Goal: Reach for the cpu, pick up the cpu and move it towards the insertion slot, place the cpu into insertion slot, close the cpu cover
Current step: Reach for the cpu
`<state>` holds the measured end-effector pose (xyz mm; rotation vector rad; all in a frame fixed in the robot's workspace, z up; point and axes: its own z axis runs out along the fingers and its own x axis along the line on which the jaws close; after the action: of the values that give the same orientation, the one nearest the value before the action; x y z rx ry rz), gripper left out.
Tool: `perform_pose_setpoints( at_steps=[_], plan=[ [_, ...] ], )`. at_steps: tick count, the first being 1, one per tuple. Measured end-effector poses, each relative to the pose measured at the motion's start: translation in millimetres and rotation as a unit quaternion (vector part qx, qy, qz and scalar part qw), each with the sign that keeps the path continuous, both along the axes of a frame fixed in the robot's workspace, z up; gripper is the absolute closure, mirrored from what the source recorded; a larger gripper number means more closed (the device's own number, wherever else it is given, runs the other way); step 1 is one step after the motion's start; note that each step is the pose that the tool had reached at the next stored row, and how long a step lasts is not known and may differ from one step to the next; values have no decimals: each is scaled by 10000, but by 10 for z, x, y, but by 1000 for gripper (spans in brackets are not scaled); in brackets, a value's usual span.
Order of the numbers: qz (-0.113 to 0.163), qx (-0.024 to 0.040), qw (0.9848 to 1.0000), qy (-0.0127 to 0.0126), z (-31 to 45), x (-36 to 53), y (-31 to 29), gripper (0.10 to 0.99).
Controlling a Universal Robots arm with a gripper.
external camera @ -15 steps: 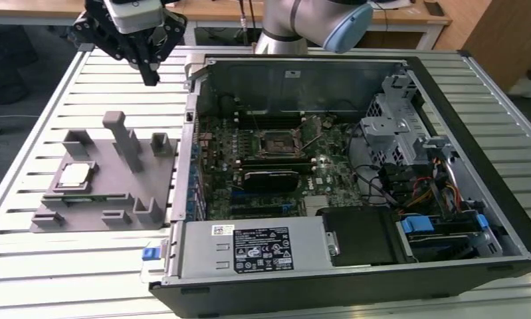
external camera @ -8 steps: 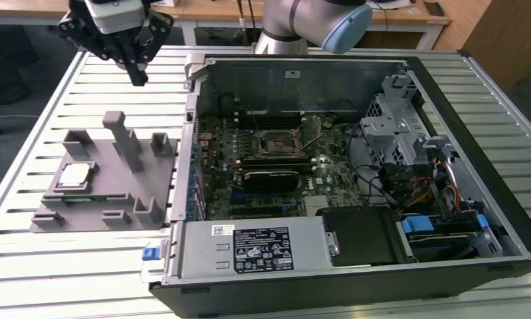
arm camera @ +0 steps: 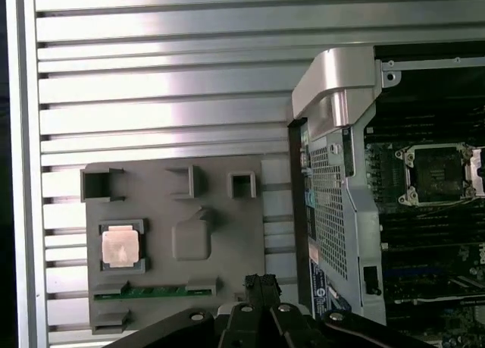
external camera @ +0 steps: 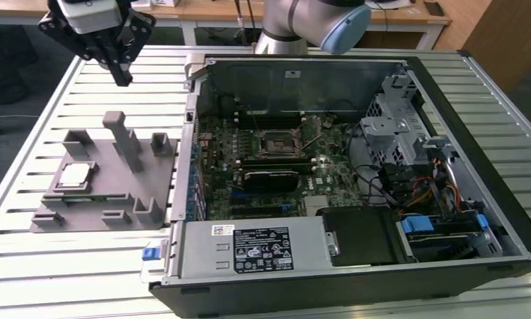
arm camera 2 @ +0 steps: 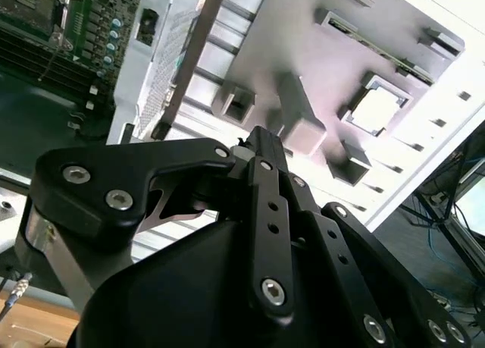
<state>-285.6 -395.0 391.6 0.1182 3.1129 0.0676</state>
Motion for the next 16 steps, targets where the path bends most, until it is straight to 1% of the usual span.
perform_pose_setpoints(
  at_steps=[12, 16],
  plan=[
    [1, 0, 10000, 7, -7, -379, -1, 980],
    [0, 0, 10000, 11, -9, -485, 0, 980]
  ],
)
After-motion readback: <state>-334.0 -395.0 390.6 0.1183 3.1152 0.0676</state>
